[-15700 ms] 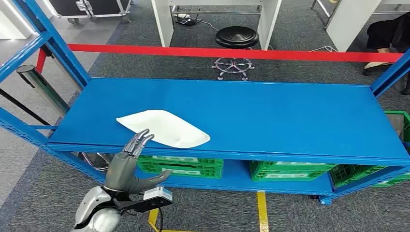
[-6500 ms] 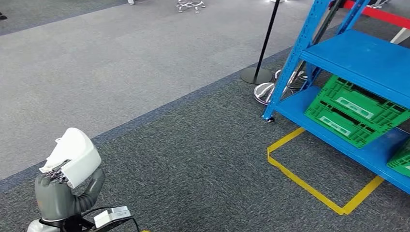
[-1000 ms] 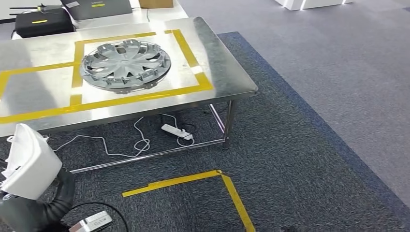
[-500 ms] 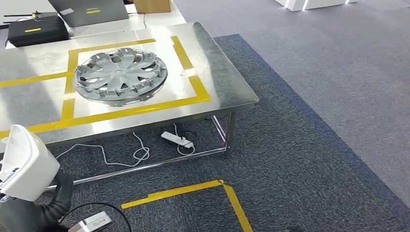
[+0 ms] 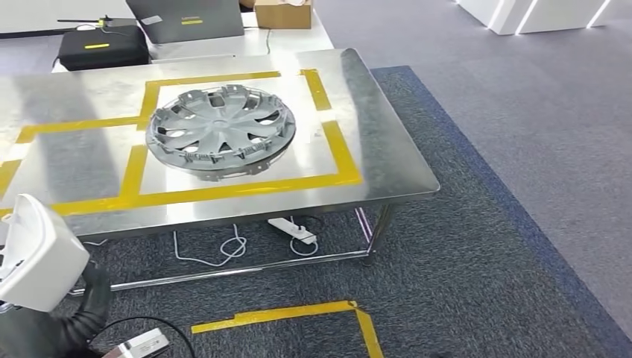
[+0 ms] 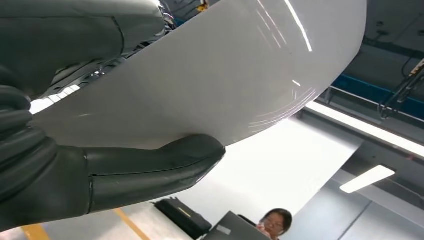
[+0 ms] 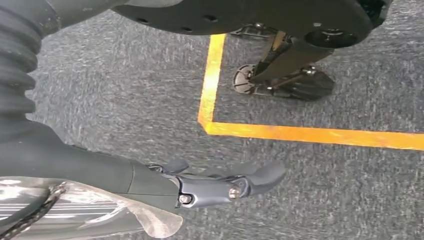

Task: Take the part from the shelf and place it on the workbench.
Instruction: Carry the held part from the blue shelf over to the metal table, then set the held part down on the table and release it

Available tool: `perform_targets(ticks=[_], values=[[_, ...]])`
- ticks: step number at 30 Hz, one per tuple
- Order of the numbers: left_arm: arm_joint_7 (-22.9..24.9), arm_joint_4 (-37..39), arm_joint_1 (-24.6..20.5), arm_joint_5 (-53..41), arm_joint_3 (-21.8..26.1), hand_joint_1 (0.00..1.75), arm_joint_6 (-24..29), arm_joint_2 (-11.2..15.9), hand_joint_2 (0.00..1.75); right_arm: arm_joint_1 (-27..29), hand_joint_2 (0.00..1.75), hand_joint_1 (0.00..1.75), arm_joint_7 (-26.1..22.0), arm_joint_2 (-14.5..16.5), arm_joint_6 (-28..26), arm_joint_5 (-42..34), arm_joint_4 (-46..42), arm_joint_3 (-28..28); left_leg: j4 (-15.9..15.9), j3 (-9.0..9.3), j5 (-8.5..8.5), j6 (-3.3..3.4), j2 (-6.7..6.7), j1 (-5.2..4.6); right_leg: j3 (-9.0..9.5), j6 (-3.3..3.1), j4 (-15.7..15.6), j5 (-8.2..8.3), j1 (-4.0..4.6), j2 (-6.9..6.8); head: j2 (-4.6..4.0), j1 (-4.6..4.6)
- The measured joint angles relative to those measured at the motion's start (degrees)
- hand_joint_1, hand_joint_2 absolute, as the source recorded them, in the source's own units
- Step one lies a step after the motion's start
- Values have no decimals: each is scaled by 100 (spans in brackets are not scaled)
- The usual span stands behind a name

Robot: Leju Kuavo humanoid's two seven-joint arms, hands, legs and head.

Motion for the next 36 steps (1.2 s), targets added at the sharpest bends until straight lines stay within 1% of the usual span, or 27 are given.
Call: perform_targets(ticks=[2,4,5,7,8,9,10,11,12,13,15,16,17,18,19,20,22,23,24,25,26,28,29,30,32,34,36], values=[[0,-4,-4,-3,3,175,1,3,175,-2,175,0,-9,2,7,2,1,-2,-8,34,-47,-52,-45,4,68,-125,7,-34,20,-64,0,-2],[0,-16,-12,-3,10,175,3,8,175,-11,175,0,-21,2,13,4,-2,-7,172,-31,-67,-102,82,4,140,-187,-24,-32,4,-155,0,-15],[0,-23,-19,1,14,175,3,10,175,-16,175,0,-28,2,15,4,-3,-10,424,-173,-117,-134,196,7,180,-213,-41,-46,-4,-200,0,-27],[0,-28,-31,25,24,175,4,15,175,-14,175,0,-36,1,17,5,-4,-18,1161,-641,-350,-192,409,16,239,-249,-61,-108,6,-316,0,-46],[0,-28,-31,46,29,175,3,16,175,-11,175,0,-39,1,17,8,-4,-20,1455,-861,-463,-206,449,21,270,-256,-62,-144,14,-377,0,-45],[1,-29,-31,66,34,175,3,16,175,-7,175,0,-41,1,18,12,-4,-21,1603,-1013,-490,-207,466,21,309,-258,-62,-180,22,-439,0,-46],[1,-30,-31,84,39,175,3,16,175,-5,175,0,-43,2,20,15,-4,-21,1549,-1063,-380,-194,477,19,359,-259,-63,-217,30,-500,0,-46],[2,-32,-31,96,43,175,3,16,175,-7,175,0,-46,3,22,19,-4,-22,1302,-1016,-150,-165,508,11,417,-258,-65,-254,38,-560,0,-46],[3,-38,-32,101,45,175,3,16,175,-9,175,0,-49,6,24,21,-4,-22,947,-913,123,-121,603,-10,460,-251,-70,-291,45,-617,0,-46],[4,-43,-36,109,48,175,3,17,175,-9,175,0,-52,9,26,24,-4,-22,655,-819,250,-81,745,-52,515,-236,-78,-324,55,-672,0,-43],[8,-58,-46,125,55,175,2,19,175,-6,175,0,-56,14,26,29,-4,-25,343,-741,173,-10,973,-126,565,-181,-95,-385,80,-792,0,-61],[9,-65,-47,134,61,175,1,18,175,-7,175,0,-58,14,26,32,-4,-26,335,-748,92,7,980,-144,601,-151,-107,-416,96,-865,0,-68],[10,-75,-46,139,69,175,2,16,175,-15,175,0,-62,14,26,33,-4,-27,288,-737,137,30,911,-132,627,-121,-119,-455,110,-945,0,-80],[11,-84,-40,138,79,175,2,13,175,-27,175,0,-67,14,26,33,-4,-29,250,-706,274,48,833,-108,669,-91,-110,-501,113,-964,0,-74],[12,-92,-40,134,88,175,3,9,175,-41,175,0,-75,13,24,32,-5,-33,215,-676,356,70,757,-85,689,-62,-46,-576,110,-877,0,-67],[12,-98,-43,127,96,175,3,6,175,-52,175,0,-84,13,22,29,-5,-41,183,-654,414,97,691,-65,636,-37,130,-706,105,-720,0,-55],[13,-102,-48,110,105,175,2,3,175,-52,175,0,-99,13,19,21,-6,-66,163,-646,438,149,586,-58,314,-13,773,-1060,98,-365,0,-30],[13,-103,-48,103,107,175,1,3,175,-40,175,0,-104,14,20,14,-6,-79,163,-648,431,171,530,-69,116,-14,1111,-1195,100,-286,0,-26],[13,-103,-47,97,110,175,1,3,175,-28,175,0,-108,14,21,7,-6,-91,164,-642,418,187,475,-84,-31,-21,1317,-1224,105,-257,0,-26],[13,-103,-45,93,116,175,1,3,175,-16,175,0,-113,14,22,1,-6,-102,165,-624,402,194,423,-98,-92,-37,1323,-1120,114,-245,0,-26],[13,-103,-44,90,122,175,1,3,175,-11,175,0,-117,14,22,-6,-6,-113,166,-594,380,196,382,-110,-55,-60,1119,-903,125,-239,0,-27],[14,-102,-44,84,132,175,1,3,175,-15,175,0,-126,12,23,-11,-6,-124,166,-526,323,181,337,-129,170,-128,426,-424,153,-206,0,-30],[14,-102,-45,82,133,175,1,3,175,-21,175,0,-130,10,23,-13,-6,-126,170,-508,297,164,325,-135,293,-159,140,-297,165,-186,0,-32],[15,-102,-45,80,135,175,1,3,175,-22,175,0,-133,9,24,-13,-6,-126,167,-503,285,141,318,-136,366,-185,-22,-253,178,-169,0,-37],[15,-103,-44,75,137,175,1,3,175,-20,175,0,-136,7,26,-13,-6,-127,140,-503,287,91,302,-131,431,-220,-122,-265,186,-161,0,-40],[16,-110,-42,69,138,175,3,5,175,-22,175,0,-137,20,32,-12,-7,-127,164,-499,248,30,323,-138,485,-266,-198,-242,146,-177,1,-55],[19,-119,-51,65,138,175,4,10,175,-29,175,0,-140,27,38,-13,-9,-128,557,-683,64,-61,384,-114,580,-316,-281,-244,101,-210,1,-98]])
